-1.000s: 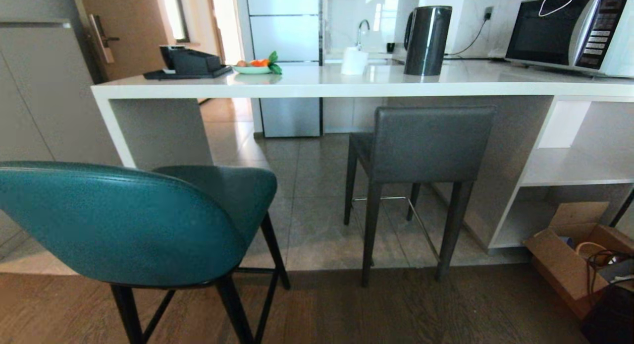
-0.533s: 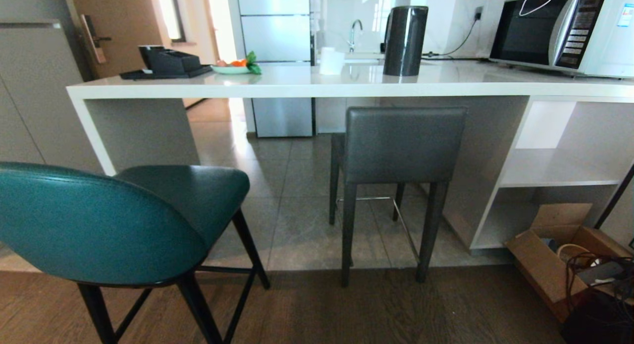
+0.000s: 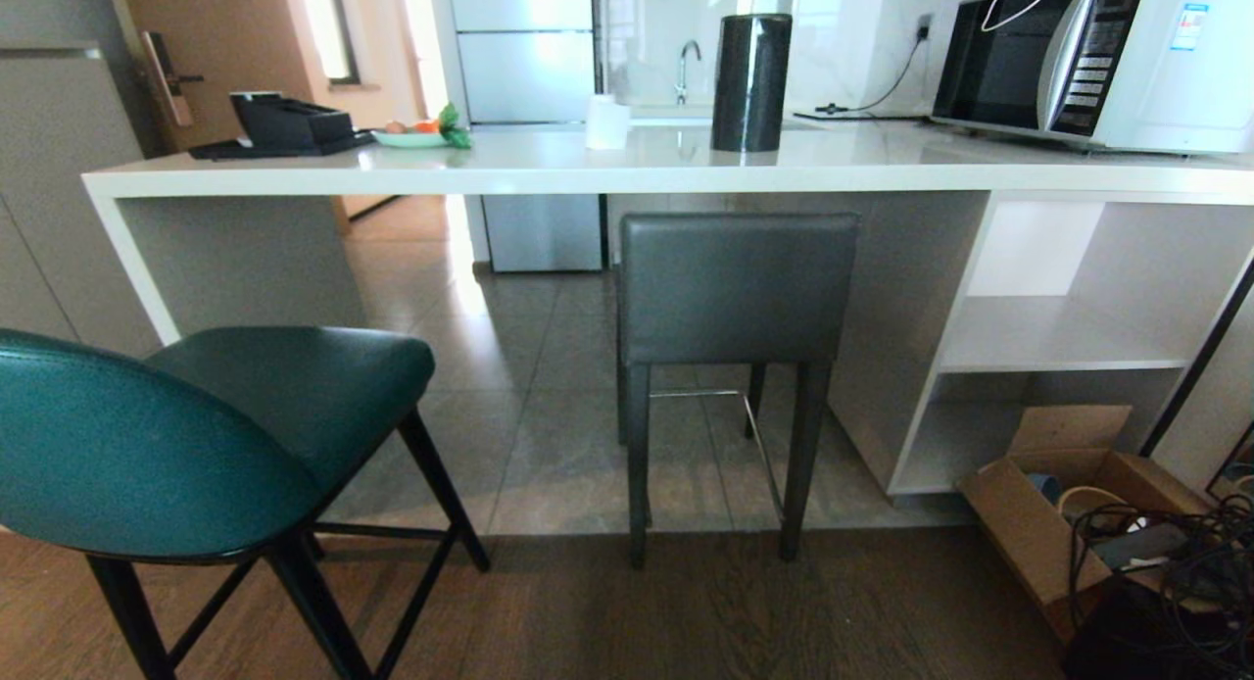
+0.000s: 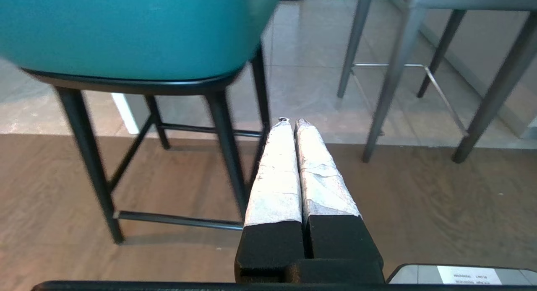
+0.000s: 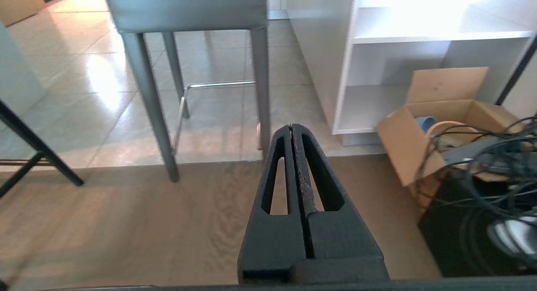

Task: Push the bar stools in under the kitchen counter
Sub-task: Pull the gray chair out from under the dining table

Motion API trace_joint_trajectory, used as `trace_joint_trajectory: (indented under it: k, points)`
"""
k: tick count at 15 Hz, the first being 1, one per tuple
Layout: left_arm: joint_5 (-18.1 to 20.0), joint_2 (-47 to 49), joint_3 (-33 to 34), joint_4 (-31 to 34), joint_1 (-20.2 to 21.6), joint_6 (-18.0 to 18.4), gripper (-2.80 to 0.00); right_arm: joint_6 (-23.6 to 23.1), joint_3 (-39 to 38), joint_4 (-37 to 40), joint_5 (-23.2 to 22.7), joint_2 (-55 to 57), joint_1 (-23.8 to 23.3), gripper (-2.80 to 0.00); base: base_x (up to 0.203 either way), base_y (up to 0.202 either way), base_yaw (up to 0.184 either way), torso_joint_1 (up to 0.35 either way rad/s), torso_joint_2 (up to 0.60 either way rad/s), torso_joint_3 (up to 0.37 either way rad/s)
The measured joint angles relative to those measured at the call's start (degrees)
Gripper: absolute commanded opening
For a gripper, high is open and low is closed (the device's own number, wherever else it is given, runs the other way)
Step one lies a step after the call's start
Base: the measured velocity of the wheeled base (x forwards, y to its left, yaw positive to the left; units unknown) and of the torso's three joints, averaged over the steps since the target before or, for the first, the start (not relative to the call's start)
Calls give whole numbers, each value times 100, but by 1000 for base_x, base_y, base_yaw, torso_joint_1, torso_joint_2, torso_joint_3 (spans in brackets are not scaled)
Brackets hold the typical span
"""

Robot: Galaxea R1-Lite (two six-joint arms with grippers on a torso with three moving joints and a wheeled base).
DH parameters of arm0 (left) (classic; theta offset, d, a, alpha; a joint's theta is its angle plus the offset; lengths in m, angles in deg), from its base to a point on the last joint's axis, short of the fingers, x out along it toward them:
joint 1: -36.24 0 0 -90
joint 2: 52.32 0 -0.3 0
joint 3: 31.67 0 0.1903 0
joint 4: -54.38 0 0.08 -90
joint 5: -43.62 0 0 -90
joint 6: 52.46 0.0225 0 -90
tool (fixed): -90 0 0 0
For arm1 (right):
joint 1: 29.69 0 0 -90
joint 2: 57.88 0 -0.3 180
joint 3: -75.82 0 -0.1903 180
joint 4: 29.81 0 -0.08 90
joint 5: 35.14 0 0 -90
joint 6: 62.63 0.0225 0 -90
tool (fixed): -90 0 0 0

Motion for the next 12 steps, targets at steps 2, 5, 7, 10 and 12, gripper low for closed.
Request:
trace_joint_trajectory:
  k: [2, 5, 7, 10, 12]
  points:
    - [-5, 0, 0, 2, 0, 0, -280, 5, 0, 1, 2, 0, 0, -280, 0, -196, 0, 1, 2, 0]
    - [-9, 0, 0, 0, 0, 0, -280, 10, 0, 2, 3, 0, 0, -280, 0, -194, 1, 1, 2, 3]
    - [-9, 0, 0, 0, 0, 0, -280, 21, 0, 2, 7, 0, 0, -280, 0, -191, 1, 3, 6, 7]
    - [-15, 0, 0, 0, 0, -5, -280, 26, 0, 2, 7, 0, 0, -280, 0, -188, 0, 7, 0, 2]
    - [-21, 0, 0, 0, 0, -10, -280, 28, 0, 2, 7, 0, 0, -280, 0, -111, 0, 0, 4, -2]
